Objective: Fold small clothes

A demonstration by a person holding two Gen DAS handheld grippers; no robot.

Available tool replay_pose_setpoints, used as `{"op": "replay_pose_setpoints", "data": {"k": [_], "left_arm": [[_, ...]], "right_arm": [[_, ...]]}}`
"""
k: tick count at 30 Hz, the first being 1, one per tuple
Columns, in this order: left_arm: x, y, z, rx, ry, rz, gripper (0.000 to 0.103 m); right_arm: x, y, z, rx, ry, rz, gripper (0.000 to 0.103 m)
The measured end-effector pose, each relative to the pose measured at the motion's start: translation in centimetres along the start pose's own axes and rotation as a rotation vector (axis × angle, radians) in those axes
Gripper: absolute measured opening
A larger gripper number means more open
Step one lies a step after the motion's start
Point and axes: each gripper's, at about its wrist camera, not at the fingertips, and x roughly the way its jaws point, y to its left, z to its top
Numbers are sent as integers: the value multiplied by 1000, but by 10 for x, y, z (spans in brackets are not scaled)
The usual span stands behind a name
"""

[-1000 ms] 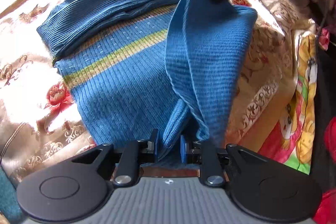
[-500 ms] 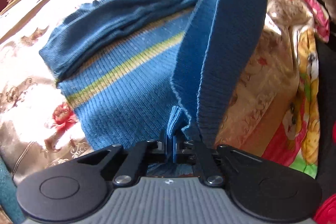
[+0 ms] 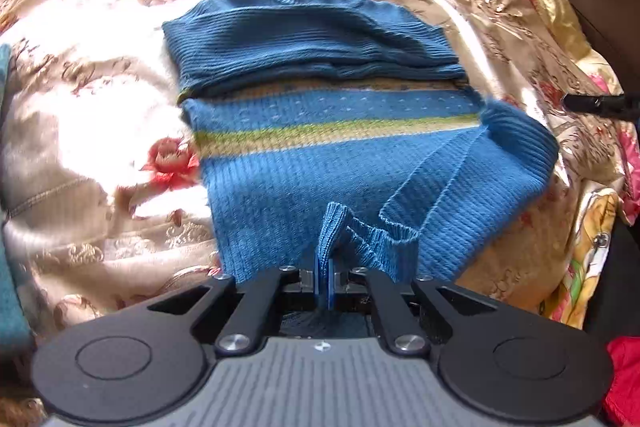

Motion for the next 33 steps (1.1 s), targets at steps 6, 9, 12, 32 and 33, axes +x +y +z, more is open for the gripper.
{"op": "replay_pose_setpoints", "data": {"k": [6,9,12,32,33], "left_arm": [[1,3,0,-39,-8,-33,11],[-1,7,-1,-64,-13,-26,11],[0,8,-2,-79,-7,-30,11],[23,-11,2,75,109,-19,11],[24,-13,3,88,113,-16,11]], "right_arm": [[36,-5,-6,-20,86,-40,20],[47,3,-3,-66,118,-37,33],[47,10,2,-92,110,-11,35],[91,38,-9,-220,303,-49,12],[89,38,-9,-217,297,-44,10]]}}
